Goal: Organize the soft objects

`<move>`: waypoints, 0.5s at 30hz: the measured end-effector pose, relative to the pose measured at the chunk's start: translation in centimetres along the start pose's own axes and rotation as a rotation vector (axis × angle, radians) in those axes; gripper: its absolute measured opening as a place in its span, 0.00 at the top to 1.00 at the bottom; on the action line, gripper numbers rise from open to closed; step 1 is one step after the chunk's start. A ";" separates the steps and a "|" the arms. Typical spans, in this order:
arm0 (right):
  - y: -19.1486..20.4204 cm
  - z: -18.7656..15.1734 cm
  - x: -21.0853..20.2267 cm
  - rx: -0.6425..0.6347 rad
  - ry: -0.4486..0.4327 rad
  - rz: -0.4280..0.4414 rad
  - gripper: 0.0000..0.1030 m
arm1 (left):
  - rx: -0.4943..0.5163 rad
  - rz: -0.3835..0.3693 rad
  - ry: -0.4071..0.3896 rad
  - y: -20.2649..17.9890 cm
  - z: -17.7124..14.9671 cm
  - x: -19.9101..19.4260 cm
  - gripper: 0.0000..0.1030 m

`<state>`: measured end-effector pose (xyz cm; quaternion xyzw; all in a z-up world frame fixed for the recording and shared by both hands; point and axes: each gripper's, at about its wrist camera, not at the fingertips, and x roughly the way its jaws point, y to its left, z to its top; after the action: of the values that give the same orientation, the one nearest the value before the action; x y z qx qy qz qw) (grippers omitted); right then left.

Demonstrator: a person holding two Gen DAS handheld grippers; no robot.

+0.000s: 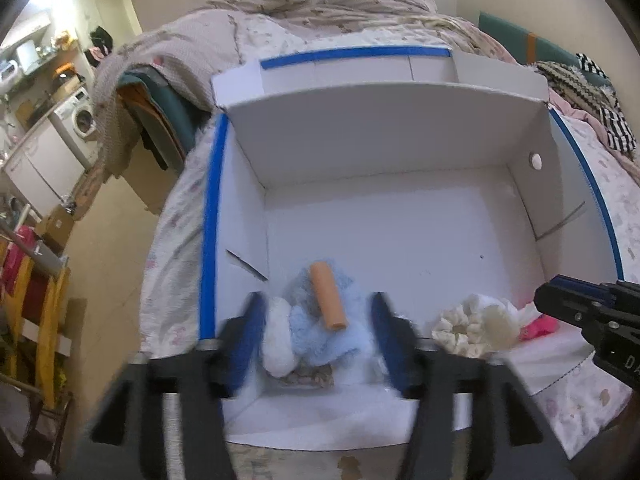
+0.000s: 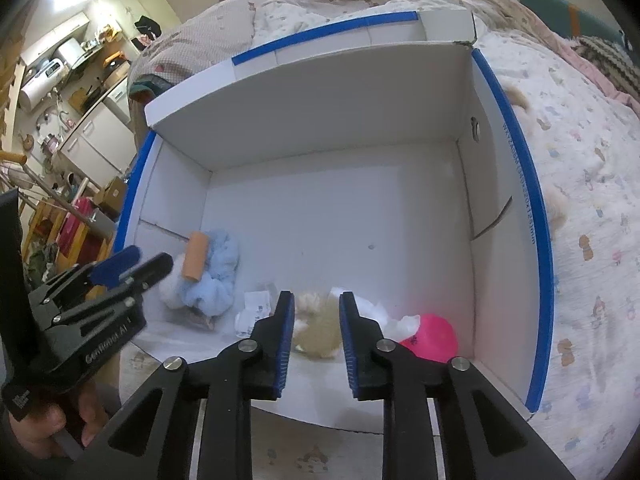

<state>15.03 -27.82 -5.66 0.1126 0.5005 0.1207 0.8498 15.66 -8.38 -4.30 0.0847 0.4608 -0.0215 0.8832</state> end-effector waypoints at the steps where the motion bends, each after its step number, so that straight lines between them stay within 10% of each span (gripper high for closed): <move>1: -0.1 0.0 0.0 0.003 -0.003 0.005 0.73 | 0.000 0.012 -0.014 0.0 0.0 -0.2 0.41; 5: -0.4 0.1 -0.5 0.026 -0.028 0.013 0.36 | 0.014 0.025 -0.037 -0.1 0.0 -0.7 0.40; 15: -0.5 0.7 -1.7 0.062 -0.079 0.015 0.12 | 0.008 0.006 -0.068 0.0 0.3 -1.4 0.40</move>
<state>14.88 -28.87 -4.09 0.1471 0.4693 0.1071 0.8641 15.09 -8.47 -2.94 0.0887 0.4302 -0.0235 0.8980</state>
